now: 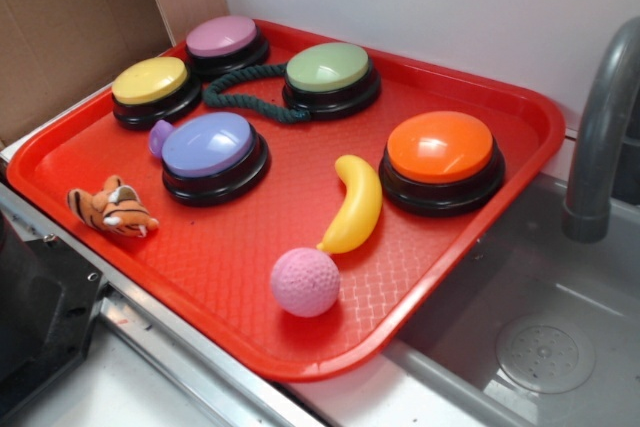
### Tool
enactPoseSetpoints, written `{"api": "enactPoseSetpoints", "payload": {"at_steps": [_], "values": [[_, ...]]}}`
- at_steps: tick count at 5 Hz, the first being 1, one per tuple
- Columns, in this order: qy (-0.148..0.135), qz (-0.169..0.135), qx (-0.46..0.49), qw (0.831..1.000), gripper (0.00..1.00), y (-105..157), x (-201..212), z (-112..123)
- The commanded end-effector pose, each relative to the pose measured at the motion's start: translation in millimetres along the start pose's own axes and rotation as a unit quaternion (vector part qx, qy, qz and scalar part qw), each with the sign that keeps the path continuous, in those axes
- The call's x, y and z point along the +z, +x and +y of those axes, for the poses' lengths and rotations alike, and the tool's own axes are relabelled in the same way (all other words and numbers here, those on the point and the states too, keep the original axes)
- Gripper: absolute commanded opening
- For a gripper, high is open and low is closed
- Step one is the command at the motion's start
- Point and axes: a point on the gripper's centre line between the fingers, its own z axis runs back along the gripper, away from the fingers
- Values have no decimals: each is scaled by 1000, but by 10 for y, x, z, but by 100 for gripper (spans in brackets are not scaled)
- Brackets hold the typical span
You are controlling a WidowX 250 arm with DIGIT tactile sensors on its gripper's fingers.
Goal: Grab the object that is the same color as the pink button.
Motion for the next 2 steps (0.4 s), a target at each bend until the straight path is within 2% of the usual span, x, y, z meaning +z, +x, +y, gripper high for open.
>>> {"api": "enactPoseSetpoints", "payload": {"at_steps": [1,2], "values": [[0,0,0,1000,100,0,0,0],[-34,-20,25,999,100,85,-332,-281]]}}
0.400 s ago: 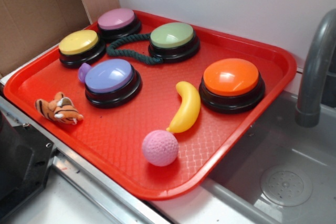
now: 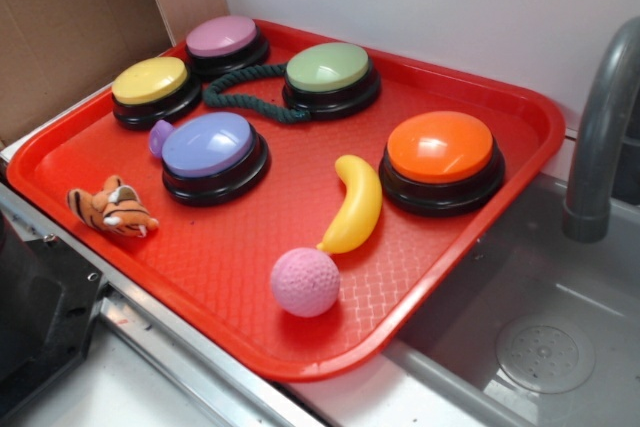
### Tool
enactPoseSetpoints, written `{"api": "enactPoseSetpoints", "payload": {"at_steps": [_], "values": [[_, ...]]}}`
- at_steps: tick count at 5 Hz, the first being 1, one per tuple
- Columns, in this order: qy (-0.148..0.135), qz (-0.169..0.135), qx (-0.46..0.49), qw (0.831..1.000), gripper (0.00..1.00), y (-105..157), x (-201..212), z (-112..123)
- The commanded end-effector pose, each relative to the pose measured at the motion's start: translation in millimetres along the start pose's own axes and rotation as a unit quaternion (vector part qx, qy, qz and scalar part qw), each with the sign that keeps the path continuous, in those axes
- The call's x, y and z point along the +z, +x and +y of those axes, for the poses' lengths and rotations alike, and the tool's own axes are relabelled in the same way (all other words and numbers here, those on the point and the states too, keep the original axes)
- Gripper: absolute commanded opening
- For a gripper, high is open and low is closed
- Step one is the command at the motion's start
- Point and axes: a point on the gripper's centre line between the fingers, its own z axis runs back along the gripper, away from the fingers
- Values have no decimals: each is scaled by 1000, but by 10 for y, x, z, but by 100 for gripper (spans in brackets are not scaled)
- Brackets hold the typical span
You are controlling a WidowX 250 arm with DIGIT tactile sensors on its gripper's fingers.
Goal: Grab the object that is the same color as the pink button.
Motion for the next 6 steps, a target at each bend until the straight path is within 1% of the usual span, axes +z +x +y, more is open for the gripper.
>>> {"api": "enactPoseSetpoints", "payload": {"at_steps": [1,2,3,4,5,6], "values": [[-37,-14,45,998,100,159,-605,-566],[-56,-28,62,996,100,179,-898,-815],[-83,-19,72,994,100,235,-1279,-1067],[-103,-11,86,991,100,301,-1587,-1236],[-83,-7,98,992,100,353,-1813,-1318],[-73,15,98,992,100,356,-1969,-1351]]}}
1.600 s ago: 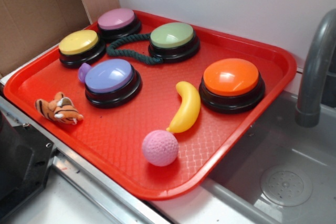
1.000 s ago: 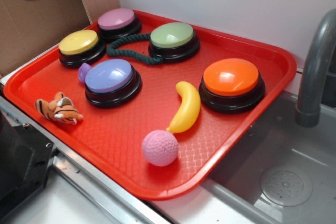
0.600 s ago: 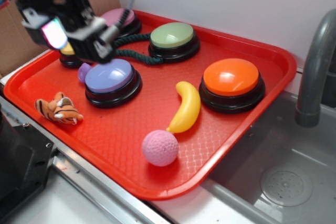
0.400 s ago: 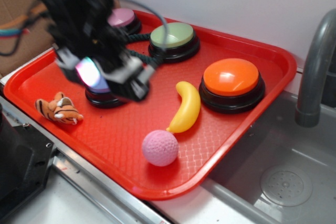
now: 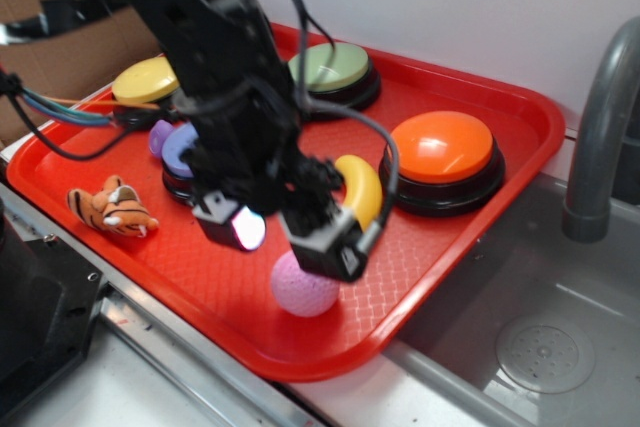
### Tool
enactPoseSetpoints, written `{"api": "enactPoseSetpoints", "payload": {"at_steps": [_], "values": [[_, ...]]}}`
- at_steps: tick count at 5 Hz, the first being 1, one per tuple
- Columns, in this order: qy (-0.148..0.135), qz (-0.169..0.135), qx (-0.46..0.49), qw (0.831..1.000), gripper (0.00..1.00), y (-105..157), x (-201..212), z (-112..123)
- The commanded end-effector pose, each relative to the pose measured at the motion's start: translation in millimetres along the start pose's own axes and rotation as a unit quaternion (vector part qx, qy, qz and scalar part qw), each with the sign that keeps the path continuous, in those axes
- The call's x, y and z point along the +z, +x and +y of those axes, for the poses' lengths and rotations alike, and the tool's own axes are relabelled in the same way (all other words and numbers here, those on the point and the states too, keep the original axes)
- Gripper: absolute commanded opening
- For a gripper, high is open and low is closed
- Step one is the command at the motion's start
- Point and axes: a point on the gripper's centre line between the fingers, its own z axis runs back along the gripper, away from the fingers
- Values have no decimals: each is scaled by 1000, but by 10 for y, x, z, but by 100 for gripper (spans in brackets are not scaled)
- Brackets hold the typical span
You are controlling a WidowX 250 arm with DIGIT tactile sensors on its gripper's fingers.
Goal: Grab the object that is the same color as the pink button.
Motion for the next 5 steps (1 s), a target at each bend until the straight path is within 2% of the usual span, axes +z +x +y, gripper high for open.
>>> {"api": "enactPoseSetpoints", "payload": {"at_steps": [1,2,3,4,5], "values": [[14,15,6,1000,8,46,-147,-173],[21,3,-5,1000,0,20,-92,-185],[52,-19,-28,998,0,55,195,-87],[75,-18,-48,996,0,132,493,75],[92,-42,-26,994,0,211,960,486]]}}
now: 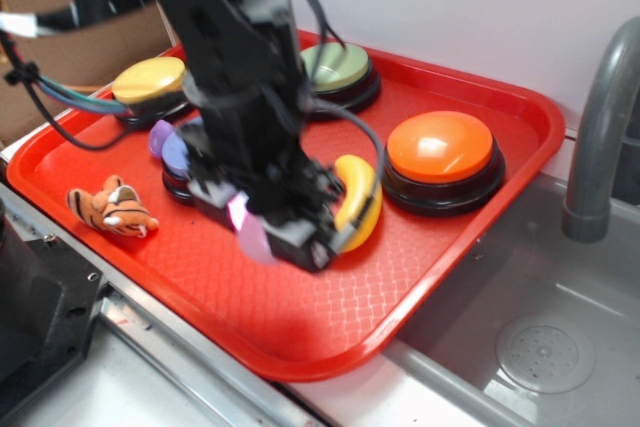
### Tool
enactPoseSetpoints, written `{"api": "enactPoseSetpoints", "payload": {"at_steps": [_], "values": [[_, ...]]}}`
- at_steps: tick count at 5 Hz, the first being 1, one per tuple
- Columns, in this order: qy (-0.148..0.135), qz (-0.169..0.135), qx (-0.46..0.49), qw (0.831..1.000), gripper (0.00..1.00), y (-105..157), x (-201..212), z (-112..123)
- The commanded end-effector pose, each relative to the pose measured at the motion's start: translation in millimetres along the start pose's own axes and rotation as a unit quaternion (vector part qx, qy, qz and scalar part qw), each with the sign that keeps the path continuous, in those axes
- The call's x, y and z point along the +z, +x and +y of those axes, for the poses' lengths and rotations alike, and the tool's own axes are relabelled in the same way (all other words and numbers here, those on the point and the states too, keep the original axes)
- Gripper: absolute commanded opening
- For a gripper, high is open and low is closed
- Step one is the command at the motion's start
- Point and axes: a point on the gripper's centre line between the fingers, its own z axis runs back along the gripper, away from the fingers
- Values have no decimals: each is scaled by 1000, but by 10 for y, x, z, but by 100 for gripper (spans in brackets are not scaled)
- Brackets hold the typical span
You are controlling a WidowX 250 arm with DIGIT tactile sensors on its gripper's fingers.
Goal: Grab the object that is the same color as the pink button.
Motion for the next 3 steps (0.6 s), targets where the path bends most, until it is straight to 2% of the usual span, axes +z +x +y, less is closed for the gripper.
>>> {"api": "enactPoseSetpoints", "payload": {"at_steps": [1,2,3], "values": [[11,-51,43,998,0,132,710,870],[27,-67,63,995,0,122,760,1040],[-20,4,28,999,100,143,679,1125]]}}
